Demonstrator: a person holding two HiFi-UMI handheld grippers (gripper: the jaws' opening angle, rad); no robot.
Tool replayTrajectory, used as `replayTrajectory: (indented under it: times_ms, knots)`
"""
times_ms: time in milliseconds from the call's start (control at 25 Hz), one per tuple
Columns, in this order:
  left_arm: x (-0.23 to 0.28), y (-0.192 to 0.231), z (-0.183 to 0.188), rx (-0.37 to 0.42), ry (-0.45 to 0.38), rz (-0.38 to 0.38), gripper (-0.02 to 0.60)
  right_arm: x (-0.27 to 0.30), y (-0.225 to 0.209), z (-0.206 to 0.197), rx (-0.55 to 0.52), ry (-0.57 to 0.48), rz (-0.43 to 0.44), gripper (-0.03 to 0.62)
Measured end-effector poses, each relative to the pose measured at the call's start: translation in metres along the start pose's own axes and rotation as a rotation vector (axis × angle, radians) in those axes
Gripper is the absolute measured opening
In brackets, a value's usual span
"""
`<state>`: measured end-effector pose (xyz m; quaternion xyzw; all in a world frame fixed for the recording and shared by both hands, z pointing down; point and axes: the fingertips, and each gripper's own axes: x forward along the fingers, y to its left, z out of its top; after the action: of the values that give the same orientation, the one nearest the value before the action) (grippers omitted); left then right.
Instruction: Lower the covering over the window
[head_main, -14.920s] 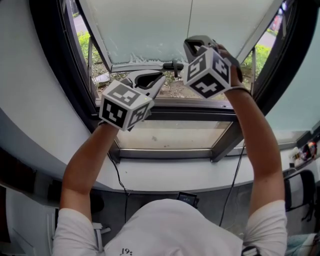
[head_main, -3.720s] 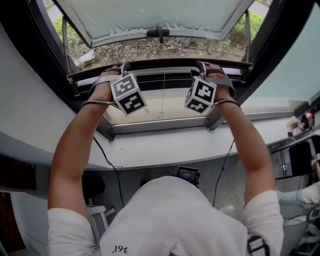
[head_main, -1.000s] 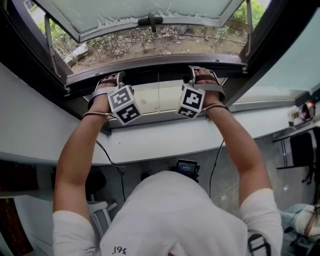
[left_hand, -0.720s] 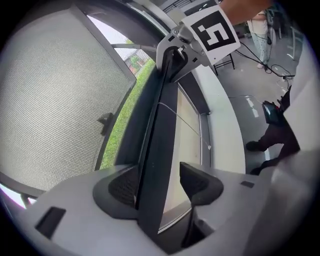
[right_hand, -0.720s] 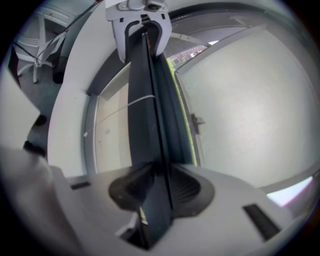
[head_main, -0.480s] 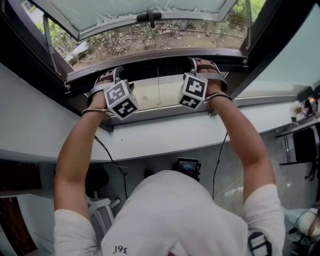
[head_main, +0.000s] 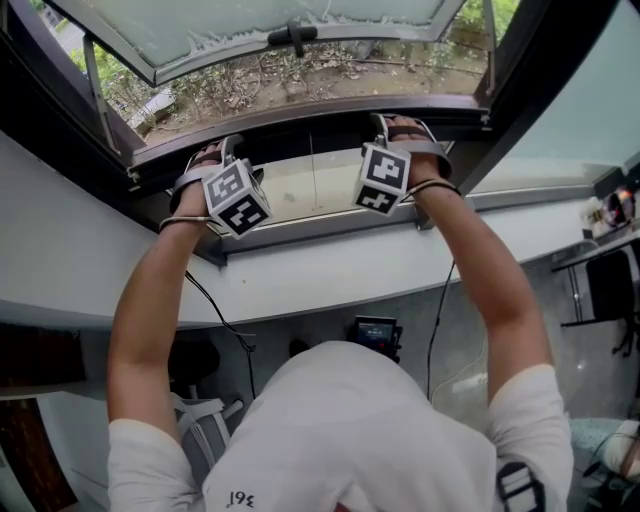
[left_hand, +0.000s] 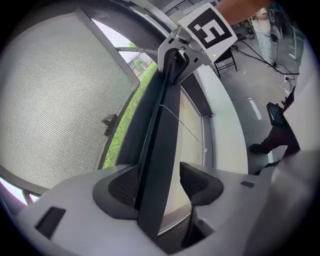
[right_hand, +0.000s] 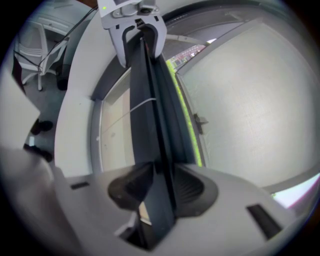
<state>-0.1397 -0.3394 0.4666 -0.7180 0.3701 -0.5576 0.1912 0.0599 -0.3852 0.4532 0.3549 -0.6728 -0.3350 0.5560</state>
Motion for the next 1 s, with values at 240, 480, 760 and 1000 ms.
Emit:
replayTrajectory:
  times_ms: [240, 480, 760, 1000]
  knots:
    - [0.0, 0.001, 0.001, -0.024, -0.035, 0.017, 0.265, 0.0, 0.0, 0.0, 0.003, -0.013, -0.019, 0.127]
    - [-0.003, 0.0, 0.003, -0.077, -0.059, 0.004, 0.265, -0.001, 0.001, 0.0, 0.022, -0.022, -0.008, 0.127]
    - [-0.018, 0.004, 0.009, -0.226, -0.138, -0.018, 0.264, -0.007, -0.001, 0.001, 0.137, -0.049, 0.031, 0.127]
    - [-0.028, 0.004, 0.009, -0.307, -0.183, -0.027, 0.261, -0.015, -0.001, 0.007, 0.194, -0.072, 0.059, 0.127]
